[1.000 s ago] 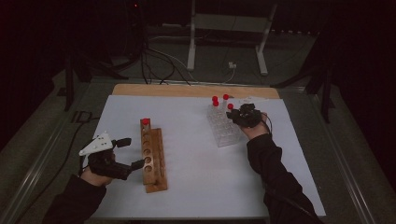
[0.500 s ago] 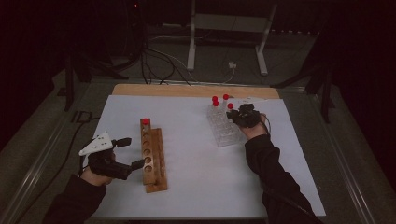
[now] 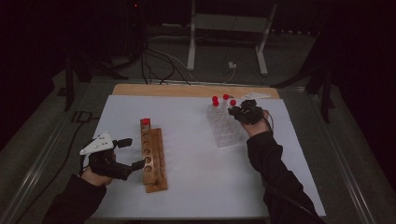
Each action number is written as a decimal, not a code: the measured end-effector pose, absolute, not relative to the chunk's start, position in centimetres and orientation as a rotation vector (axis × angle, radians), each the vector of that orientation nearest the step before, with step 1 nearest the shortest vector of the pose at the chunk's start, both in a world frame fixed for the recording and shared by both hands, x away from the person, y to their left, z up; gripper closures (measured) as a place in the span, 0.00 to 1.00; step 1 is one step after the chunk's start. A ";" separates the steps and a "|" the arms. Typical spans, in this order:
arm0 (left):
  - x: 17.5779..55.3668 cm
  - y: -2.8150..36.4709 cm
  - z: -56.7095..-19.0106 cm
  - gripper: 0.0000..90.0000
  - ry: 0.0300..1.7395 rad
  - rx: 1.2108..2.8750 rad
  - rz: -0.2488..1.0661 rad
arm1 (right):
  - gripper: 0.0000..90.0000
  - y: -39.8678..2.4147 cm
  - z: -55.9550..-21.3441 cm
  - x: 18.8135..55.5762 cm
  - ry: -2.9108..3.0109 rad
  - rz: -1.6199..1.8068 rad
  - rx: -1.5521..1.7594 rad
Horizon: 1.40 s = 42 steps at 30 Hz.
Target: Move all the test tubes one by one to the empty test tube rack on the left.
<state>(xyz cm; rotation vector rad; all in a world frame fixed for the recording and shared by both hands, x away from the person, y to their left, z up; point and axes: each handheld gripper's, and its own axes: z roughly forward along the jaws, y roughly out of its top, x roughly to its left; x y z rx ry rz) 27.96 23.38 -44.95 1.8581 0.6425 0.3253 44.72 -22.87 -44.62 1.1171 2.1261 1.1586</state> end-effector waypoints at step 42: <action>28.4 19.7 -41.9 0.02 0.571 1.873 0.299 | 0.83 -17.5 -41.7 35.4 2.325 1.256 0.815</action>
